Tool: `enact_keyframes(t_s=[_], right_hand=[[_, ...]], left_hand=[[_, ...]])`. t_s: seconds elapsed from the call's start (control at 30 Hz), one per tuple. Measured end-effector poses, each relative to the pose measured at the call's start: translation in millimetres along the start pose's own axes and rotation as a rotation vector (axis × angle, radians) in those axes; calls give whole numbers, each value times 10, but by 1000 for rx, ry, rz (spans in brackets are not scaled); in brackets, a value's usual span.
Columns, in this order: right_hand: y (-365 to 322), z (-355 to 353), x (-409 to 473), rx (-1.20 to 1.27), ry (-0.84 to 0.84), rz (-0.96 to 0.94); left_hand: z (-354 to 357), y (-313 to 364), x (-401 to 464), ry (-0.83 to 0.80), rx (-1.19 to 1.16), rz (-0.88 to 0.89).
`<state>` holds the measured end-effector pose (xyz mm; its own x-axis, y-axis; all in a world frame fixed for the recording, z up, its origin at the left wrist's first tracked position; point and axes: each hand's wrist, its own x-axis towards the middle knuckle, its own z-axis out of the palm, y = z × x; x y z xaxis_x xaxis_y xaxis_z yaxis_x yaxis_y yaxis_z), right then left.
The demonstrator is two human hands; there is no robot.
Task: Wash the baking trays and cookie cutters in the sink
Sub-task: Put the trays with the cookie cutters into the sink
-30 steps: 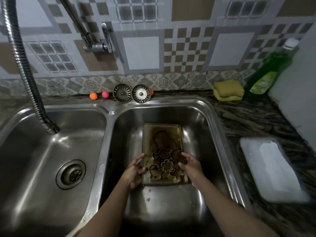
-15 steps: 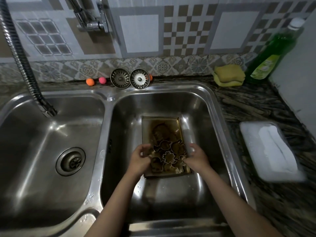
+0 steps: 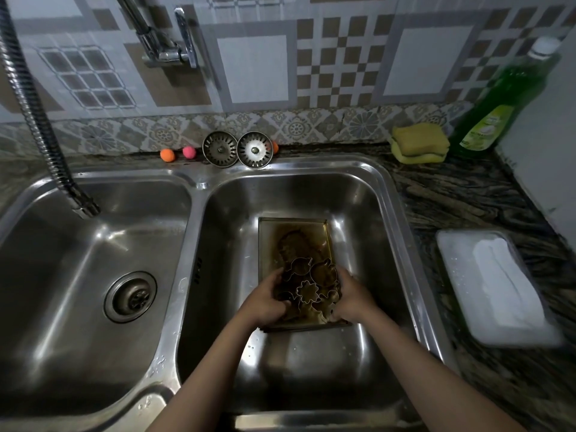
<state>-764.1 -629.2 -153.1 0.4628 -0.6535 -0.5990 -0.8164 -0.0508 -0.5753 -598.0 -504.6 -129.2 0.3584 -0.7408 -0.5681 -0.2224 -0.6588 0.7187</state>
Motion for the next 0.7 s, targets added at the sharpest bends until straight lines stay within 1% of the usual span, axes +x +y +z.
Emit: enact_keyframes(t_s=[0.07,0.2,0.27,0.37,0.5,0.7], right_hand=[[-13,-18,-12,-33,-1,1],[-37,-31,-18,-41,-1,-30],[-45,-22,-19,-54,-18,-40],[-39,14,-11,-90,-45,-44],[-38,37,-6,-138,-23,-58],[-3,38,-37,-172,1,-102]], left_hand=[[-14,35,47,-26,70,4],[-20,94,125,-43,306,22],[-22,111,149,-52,379,32],[-36,117,176,-65,429,47],[-50,110,210,-66,487,47],[-47,94,236,-31,487,55]])
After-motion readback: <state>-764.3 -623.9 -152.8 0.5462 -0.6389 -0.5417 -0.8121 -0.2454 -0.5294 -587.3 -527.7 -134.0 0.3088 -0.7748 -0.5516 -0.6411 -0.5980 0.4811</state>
